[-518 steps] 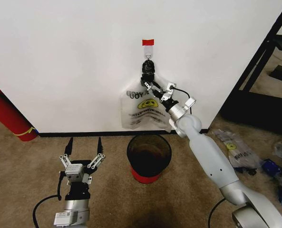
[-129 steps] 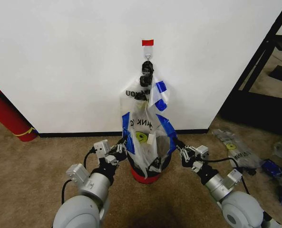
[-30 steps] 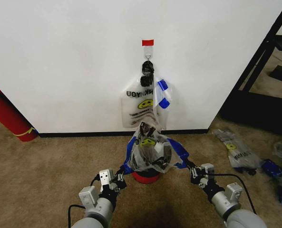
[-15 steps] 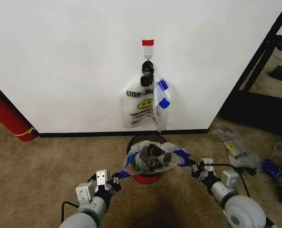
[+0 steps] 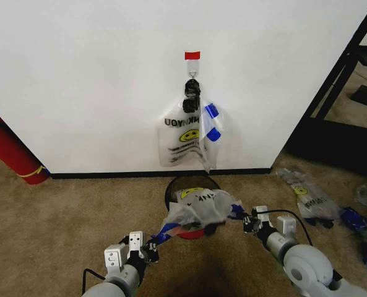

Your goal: Pick up the garbage bag from the wall and place it over the trash bin.

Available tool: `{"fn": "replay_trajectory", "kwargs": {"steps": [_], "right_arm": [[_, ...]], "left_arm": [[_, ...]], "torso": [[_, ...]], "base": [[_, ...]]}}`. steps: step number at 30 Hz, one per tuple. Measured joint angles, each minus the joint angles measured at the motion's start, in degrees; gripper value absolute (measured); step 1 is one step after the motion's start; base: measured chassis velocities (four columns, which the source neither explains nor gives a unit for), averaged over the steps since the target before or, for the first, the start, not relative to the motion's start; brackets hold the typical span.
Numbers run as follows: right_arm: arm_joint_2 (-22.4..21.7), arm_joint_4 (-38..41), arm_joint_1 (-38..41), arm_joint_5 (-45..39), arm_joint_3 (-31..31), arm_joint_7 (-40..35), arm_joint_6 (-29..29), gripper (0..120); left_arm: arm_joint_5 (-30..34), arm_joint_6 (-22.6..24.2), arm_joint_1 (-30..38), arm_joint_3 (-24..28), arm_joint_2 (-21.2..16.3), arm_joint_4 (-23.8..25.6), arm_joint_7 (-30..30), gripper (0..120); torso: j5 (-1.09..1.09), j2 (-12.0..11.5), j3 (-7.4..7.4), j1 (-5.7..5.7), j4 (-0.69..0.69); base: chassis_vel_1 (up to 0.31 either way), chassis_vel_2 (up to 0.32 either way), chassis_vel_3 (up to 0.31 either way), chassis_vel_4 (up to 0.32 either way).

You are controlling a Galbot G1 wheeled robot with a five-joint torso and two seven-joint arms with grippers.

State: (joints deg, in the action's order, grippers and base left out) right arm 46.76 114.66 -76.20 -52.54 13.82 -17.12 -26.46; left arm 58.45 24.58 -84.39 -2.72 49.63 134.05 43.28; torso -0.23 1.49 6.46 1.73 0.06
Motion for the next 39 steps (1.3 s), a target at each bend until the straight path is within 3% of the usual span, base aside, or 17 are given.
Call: {"fn": "replay_trajectory", "kwargs": {"steps": [12,21,24,30,39], "right_arm": [[0.84,-7.82,12.54,-2.41,-6.31,-2.55,-1.94,0],[2.47,-12.86,16.11,-0.94,-9.42,-1.51,-1.33,0],[2.44,-12.35,15.25,0.84,-9.47,-0.97,0.02,0],[0.08,-9.00,11.19,7.01,-8.27,1.17,5.23,19],[-2.73,-5.52,1.09,22.80,-3.64,7.16,17.01,54]], "left_arm": [[-1.34,0.96,5.13,2.66,0.61,-6.10,-0.06,0],[-2.81,1.07,6.31,3.04,2.82,-9.03,-0.45,0],[-4.33,1.07,5.08,2.72,3.08,-7.75,-0.76,0],[-6.88,1.17,0.83,0.30,2.10,-2.62,-1.27,1],[-13.21,1.89,-7.80,-2.29,3.38,3.76,-1.16,34]], "torso": [[0.00,0.00,0.00,0.00,-0.01],[0.00,0.00,0.00,0.00,-0.01],[0.00,-0.01,0.00,0.01,-0.01],[0.01,0.00,-0.01,0.00,-0.01],[0.01,0.00,-0.01,0.00,0.00]], "base": [[0.000,0.000,0.000,0.000],[0.000,0.000,0.000,0.000],[0.000,0.000,0.000,0.000],[0.000,0.000,0.000,0.000],[0.000,0.000,0.000,0.000]]}}
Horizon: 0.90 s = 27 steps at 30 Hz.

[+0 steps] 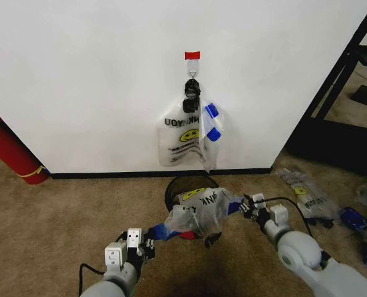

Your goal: Pick up the garbage bag from the wall and place it over the trash bin.

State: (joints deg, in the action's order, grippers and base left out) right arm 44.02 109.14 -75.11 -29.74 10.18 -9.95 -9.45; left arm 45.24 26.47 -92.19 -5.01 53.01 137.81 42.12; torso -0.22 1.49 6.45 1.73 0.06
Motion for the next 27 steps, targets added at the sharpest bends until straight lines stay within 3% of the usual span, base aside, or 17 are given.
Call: {"fn": "replay_trajectory", "kwargs": {"steps": [11,18,27], "right_arm": [[0.11,-0.60,-8.01,16.36,5.46,5.55,14.54,95],[0.39,-1.61,-8.74,21.02,6.70,9.38,20.11,100],[0.28,-4.04,-10.23,23.80,11.66,16.72,28.37,100]], "left_arm": [[-9.86,0.46,-8.76,-0.10,2.67,2.73,-2.16,77],[-16.28,-1.66,-11.88,-0.08,2.51,3.65,-7.13,99],[-25.99,-9.65,-15.05,-1.09,1.86,5.12,-11.80,100]], "torso": [[0.00,0.01,0.00,0.00,0.00],[0.00,0.01,0.00,0.00,-0.01],[0.00,0.01,0.01,0.00,-0.01]], "base": [[0.000,0.000,0.000,0.000],[0.000,0.000,0.000,0.000],[0.000,0.000,0.000,0.000]]}}
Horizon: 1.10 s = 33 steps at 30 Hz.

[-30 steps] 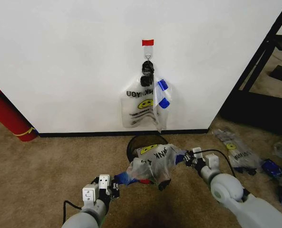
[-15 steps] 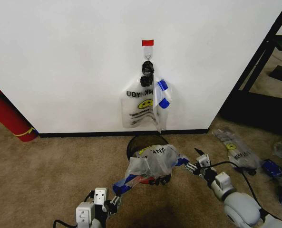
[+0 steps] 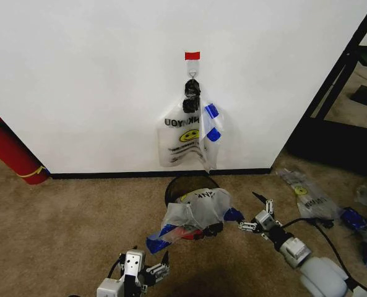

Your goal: Pick up the garbage bag from the wall and place it over the trash bin.

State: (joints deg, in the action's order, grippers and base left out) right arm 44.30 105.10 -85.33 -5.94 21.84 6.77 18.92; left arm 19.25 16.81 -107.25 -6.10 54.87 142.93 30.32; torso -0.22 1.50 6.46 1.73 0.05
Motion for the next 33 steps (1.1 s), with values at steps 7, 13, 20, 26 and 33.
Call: {"fn": "replay_trajectory", "kwargs": {"steps": [7,13,20,26,33], "right_arm": [[0.16,-0.68,-2.81,0.10,5.08,5.18,5.86,100],[0.38,-0.49,-2.59,0.78,6.04,7.58,10.29,100],[1.03,0.93,-3.74,-0.86,9.61,15.72,15.35,100],[2.60,0.14,-7.12,-2.65,15.38,22.67,19.47,100],[5.02,1.48,-13.40,-10.75,22.37,26.25,20.60,100]], "left_arm": [[-8.89,-6.90,-0.41,-0.49,-0.16,-1.33,-1.54,100],[-11.80,-9.99,3.50,-0.08,-0.94,-4.36,-4.03,100],[-4.43,-11.41,10.41,-1.55,-3.70,-3.32,-6.17,100],[2.42,-9.28,15.26,-2.54,-7.20,-2.12,-6.51,100],[13.90,-3.74,27.38,-0.53,-8.57,-4.77,-5.56,99]], "torso": [[-0.01,0.00,0.00,0.00,0.00],[-0.01,0.00,0.00,0.00,0.01],[0.00,-0.01,0.00,0.00,0.02],[0.01,-0.02,0.00,0.00,0.00],[-0.01,-0.02,0.00,0.00,-0.01]], "base": [[0.000,0.000,0.000,0.000],[0.000,0.000,0.000,0.000],[0.000,0.000,0.000,0.000],[0.000,0.000,0.000,0.000],[0.000,0.000,0.000,0.000]]}}
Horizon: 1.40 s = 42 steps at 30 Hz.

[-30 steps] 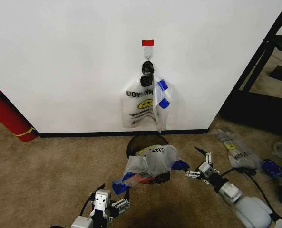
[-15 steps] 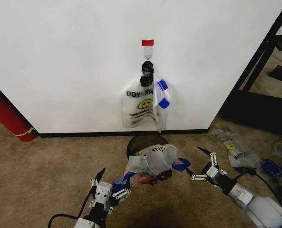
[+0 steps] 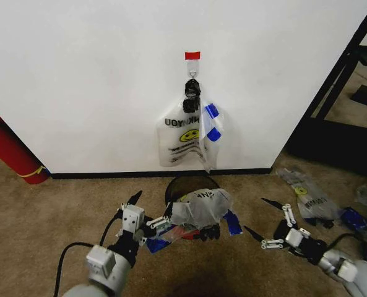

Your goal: Pick up the garbage bag from the wall and place it over the trash bin.

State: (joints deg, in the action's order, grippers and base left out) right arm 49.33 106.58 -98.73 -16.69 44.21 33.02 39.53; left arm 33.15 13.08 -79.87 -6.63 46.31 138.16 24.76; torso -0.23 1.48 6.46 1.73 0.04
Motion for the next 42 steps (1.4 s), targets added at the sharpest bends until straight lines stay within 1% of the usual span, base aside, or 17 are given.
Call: {"fn": "replay_trajectory", "kwargs": {"steps": [4,5,9,10,11,14,16,18,22,25,27,29,35,36,38,39,42], "right_arm": [[2.35,2.29,-4.20,-4.71,4.39,0.13,-0.09,100],[2.35,2.29,-4.20,-4.71,4.39,0.13,-0.09,100],[4.82,4.09,-7.06,-8.90,8.45,0.78,0.22,100],[6.03,4.73,-7.91,-10.38,9.94,1.27,0.66,100],[6.03,4.73,-7.91,-10.38,9.94,1.27,0.66,100],[8.01,5.74,-9.70,-12.29,11.85,1.79,1.59,100],[8.79,5.87,-10.45,-12.54,12.54,2.01,2.20,100],[8.93,5.87,-10.62,-12.68,12.71,2.02,2.30,100],[8.96,5.79,-10.96,-13.60,13.40,1.57,2.47,100],[8.78,5.84,-10.95,-13.90,13.81,1.00,2.47,100],[8.65,6.15,-10.90,-14.17,13.94,-0.09,2.36,100],[8.64,6.23,-10.86,-14.20,13.98,-0.43,2.32,100],[8.61,6.10,-10.71,-14.21,13.88,-1.79,2.47,100],[8.61,6.10,-10.71,-14.21,13.88,-1.79,2.47,100],[8.59,5.98,-10.66,-14.20,13.81,-2.02,2.61,100],[8.56,5.91,-10.58,-14.17,13.76,-2.19,2.68,100],[8.51,5.69,-10.40,-14.05,13.46,-2.67,2.81,100]], "left_arm": [[14.39,7.91,14.91,3.10,-0.56,-5.25,1.46,99],[14.39,7.91,14.91,3.10,-0.56,-5.25,1.46,99],[25.10,15.24,27.63,8.09,1.32,-12.79,4.33,96],[28.22,17.94,31.51,10.22,2.76,-16.25,5.61,95],[28.22,17.94,31.51,10.22,2.76,-16.25,5.61,95],[31.32,21.05,37.83,14.23,5.57,-22.87,8.05,93],[33.56,22.22,41.40,16.95,6.76,-26.73,8.59,84],[34.10,22.68,42.43,17.84,7.00,-27.98,8.35,81],[34.52,24.19,45.40,22.09,7.65,-33.54,4.77,65],[33.67,24.28,45.95,23.44,7.79,-35.10,3.41,56],[33.47,24.28,46.30,23.99,7.96,-36.06,3.21,46],[33.50,24.28,46.46,24.08,8.00,-36.29,3.37,41],[35.16,25.01,46.89,24.22,8.28,-36.37,5.51,16],[35.16,25.01,46.89,24.22,8.28,-36.37,5.51,16],[36.17,25.47,46.88,24.13,8.43,-36.31,6.66,8],[37.85,26.08,46.65,23.50,8.51,-35.83,8.44,4],[41.32,26.68,45.00,20.60,8.69,-33.85,13.33,3]], "torso": [[-0.01,0.00,0.00,0.00,0.02],[-0.01,0.00,0.00,0.00,0.02],[-0.01,0.00,0.01,0.01,0.05],[0.01,0.00,0.00,0.01,0.03],[0.01,0.00,0.00,0.01,0.03],[-0.02,0.00,0.01,0.01,0.03],[0.02,0.00,0.00,0.01,0.02],[0.01,0.00,0.00,0.01,0.02],[0.01,0.00,0.00,0.01,0.01],[0.00,0.00,0.00,0.01,0.00],[0.00,0.00,0.00,0.00,0.00],[0.00,0.00,0.00,0.00,0.00],[0.00,0.00,0.00,0.00,0.01],[0.00,0.00,0.00,0.00,0.01],[0.00,0.00,0.00,0.00,0.02],[0.00,0.00,0.00,0.00,0.03],[0.00,0.00,0.00,0.00,0.04]], "base": [[0.000,0.000,0.000,0.000],[0.000,0.000,0.000,0.000],[0.000,0.000,0.000,0.000],[0.000,0.000,0.000,0.000],[0.000,0.000,0.000,0.000],[0.000,0.000,0.000,0.000],[0.000,0.000,0.000,0.000],[0.000,0.000,0.000,0.000],[0.000,0.000,0.000,0.000],[0.000,0.000,0.000,0.000],[0.000,0.000,0.000,0.000],[0.000,0.000,0.000,0.000],[0.000,0.000,0.000,0.000],[0.000,0.000,0.000,0.000],[0.000,0.000,0.000,0.000],[0.000,0.000,0.000,0.000],[0.000,0.000,0.000,0.000]]}}
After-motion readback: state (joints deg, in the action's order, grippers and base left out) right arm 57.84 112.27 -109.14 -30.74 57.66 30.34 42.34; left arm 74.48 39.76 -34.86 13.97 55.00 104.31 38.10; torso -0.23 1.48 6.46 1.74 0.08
